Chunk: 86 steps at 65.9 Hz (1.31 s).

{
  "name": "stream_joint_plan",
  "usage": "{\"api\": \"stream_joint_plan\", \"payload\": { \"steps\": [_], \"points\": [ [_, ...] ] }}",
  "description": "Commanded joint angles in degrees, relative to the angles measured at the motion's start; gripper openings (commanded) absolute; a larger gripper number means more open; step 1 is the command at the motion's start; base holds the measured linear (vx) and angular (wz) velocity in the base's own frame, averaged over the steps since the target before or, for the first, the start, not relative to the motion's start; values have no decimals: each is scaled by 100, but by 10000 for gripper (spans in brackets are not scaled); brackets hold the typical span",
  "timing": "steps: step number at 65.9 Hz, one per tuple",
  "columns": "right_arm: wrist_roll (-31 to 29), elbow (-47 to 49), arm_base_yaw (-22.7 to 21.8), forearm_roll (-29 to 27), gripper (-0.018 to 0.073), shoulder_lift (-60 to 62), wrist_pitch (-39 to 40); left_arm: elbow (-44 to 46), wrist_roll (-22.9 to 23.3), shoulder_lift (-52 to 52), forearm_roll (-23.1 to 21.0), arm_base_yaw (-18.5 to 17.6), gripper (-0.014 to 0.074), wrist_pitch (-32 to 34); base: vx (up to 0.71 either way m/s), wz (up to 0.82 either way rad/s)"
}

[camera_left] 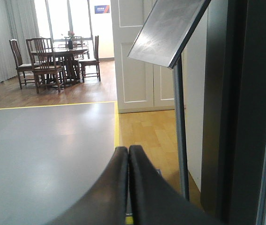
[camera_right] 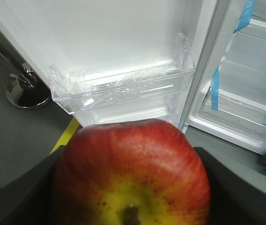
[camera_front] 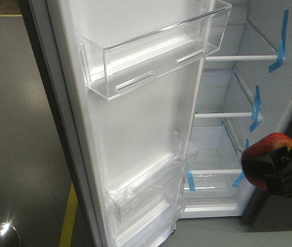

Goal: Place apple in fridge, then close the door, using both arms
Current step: 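Raise the right gripper with the apple above the top door bin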

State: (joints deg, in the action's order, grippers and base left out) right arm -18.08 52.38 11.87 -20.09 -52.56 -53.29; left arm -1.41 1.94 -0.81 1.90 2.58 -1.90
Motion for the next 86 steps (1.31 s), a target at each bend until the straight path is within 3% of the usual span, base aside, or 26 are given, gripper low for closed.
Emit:
{"api": "stream_joint_plan", "payload": {
  "steps": [1,42,71,78,86],
  "points": [
    [-59,158,-9,-111,143,50,319,-142,41,-6,-12,21,-6,402,0,0],
    [-199,283,-9,-395,143,33,714,-142,41,-6,-12,21,-6,402,0,0],
    [-257,2771,-9,-497,143,-1150,662,-142,41,-6,-12,21,-6,402,0,0],
    [-368,3374,-9,-800,143,-1563,729,-142,41,-6,-12,21,-6,402,0,0],
    [-914,3964,-9,-1404,143,-2075,757,-142,41,-6,-12,21,-6,402,0,0]
  ]
}}
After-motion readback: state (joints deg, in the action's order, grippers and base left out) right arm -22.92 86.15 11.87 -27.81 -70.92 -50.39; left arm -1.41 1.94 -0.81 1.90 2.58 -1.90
